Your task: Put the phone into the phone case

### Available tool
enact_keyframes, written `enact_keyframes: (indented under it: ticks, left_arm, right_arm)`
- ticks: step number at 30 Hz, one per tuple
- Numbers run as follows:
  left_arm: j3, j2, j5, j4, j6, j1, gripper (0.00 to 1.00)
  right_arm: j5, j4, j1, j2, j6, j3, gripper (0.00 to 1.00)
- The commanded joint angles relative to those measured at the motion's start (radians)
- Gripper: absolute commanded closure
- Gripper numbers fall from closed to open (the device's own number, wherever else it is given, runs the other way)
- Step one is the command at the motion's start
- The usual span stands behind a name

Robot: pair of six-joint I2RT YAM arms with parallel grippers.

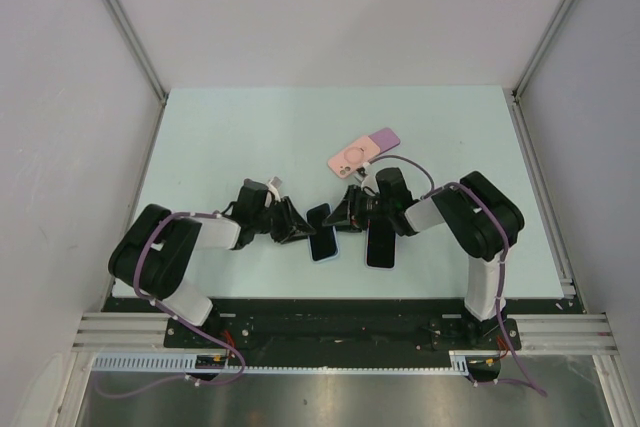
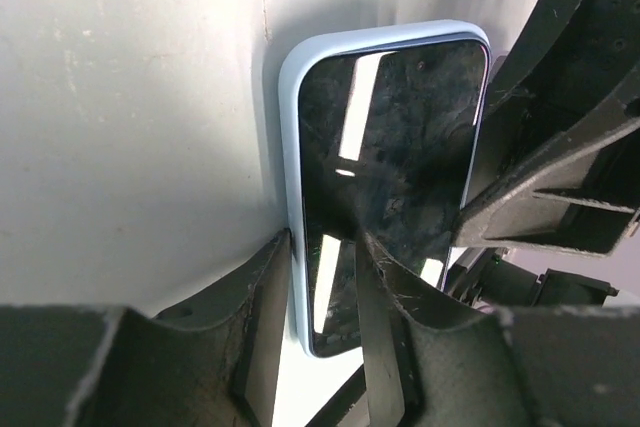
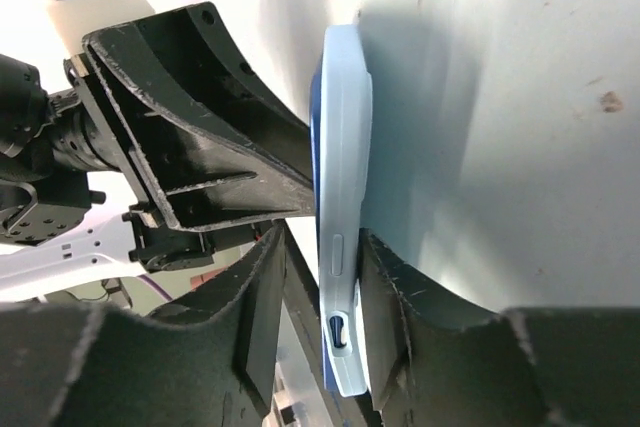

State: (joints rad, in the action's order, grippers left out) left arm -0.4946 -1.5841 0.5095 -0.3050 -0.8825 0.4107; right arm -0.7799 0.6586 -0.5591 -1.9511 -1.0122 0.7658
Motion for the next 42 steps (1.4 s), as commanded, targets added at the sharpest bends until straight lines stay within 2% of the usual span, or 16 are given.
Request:
enact_keyframes:
  ticks: [1, 4, 5, 6, 10, 14, 18, 20, 24, 29, 30, 34, 37, 40, 42]
  left_arm:
    - [0.031, -0.021, -0.026, 0.081, 0.022, 0.019, 0.61]
    - [0.034, -0.008, -0.025, 0.083, 0.03, 0.019, 0.6]
    - [0.034, 0.004, -0.025, 0.09, 0.033, 0.019, 0.59]
    - [0.033, 0.012, -0.023, 0.093, 0.04, 0.019, 0.57]
    - [0.03, 0.09, -0.012, 0.136, 0.074, 0.01, 0.46]
    - [0.068, 0.243, 0.015, 0.149, 0.106, -0.015, 0.32]
    - [0.079, 0.442, 0.072, 0.152, 0.109, -0.033, 0.28]
    - [0.073, 0.49, 0.083, 0.156, 0.099, -0.035, 0.27]
    - [0.067, 0.555, 0.136, 0.126, 0.071, -0.039, 0.28]
    - [0.076, 0.564, 0.21, 0.04, 0.031, -0.039, 0.31]
    - [0.08, 0.565, 0.219, 0.021, 0.022, -0.039, 0.33]
    - [0.119, 0.564, 0.253, -0.098, -0.053, -0.039, 0.51]
    - [0.131, 0.55, 0.284, -0.169, -0.101, -0.039, 0.57]
    - [0.149, 0.53, 0.314, -0.244, -0.148, -0.039, 0.56]
    - [0.162, 0.523, 0.319, -0.299, -0.168, -0.039, 0.49]
  right_arm:
    - [-0.027, -0.005, -0.013, 0.05, 0.02, 0.026, 0.61]
    - [-0.016, -0.027, -0.013, 0.049, 0.034, 0.035, 0.83]
    - [-0.018, -0.028, -0.012, 0.05, 0.035, 0.035, 0.96]
    - [-0.018, -0.028, -0.01, 0.053, 0.035, 0.035, 1.0]
    - [-0.038, -0.042, 0.004, 0.096, 0.037, 0.035, 1.0]
    - [-0.084, -0.063, 0.016, 0.176, 0.037, 0.035, 1.0]
    - [-0.111, -0.073, 0.018, 0.254, 0.029, 0.032, 1.0]
    - [-0.136, -0.056, 0.016, 0.277, 0.011, 0.03, 1.0]
    - [-0.174, 0.051, 0.01, 0.322, -0.064, 0.009, 1.0]
    - [-0.18, 0.075, -0.01, 0.35, -0.106, -0.003, 1.0]
    - [-0.18, 0.093, -0.012, 0.351, -0.112, -0.008, 1.0]
    - [-0.177, 0.102, -0.016, 0.356, -0.124, -0.016, 1.0]
    - [-0.177, 0.118, -0.016, 0.353, -0.132, -0.026, 0.99]
    - [-0.179, 0.174, -0.015, 0.347, -0.167, -0.04, 0.99]
    - [-0.186, 0.258, -0.015, 0.336, -0.229, -0.052, 1.0]
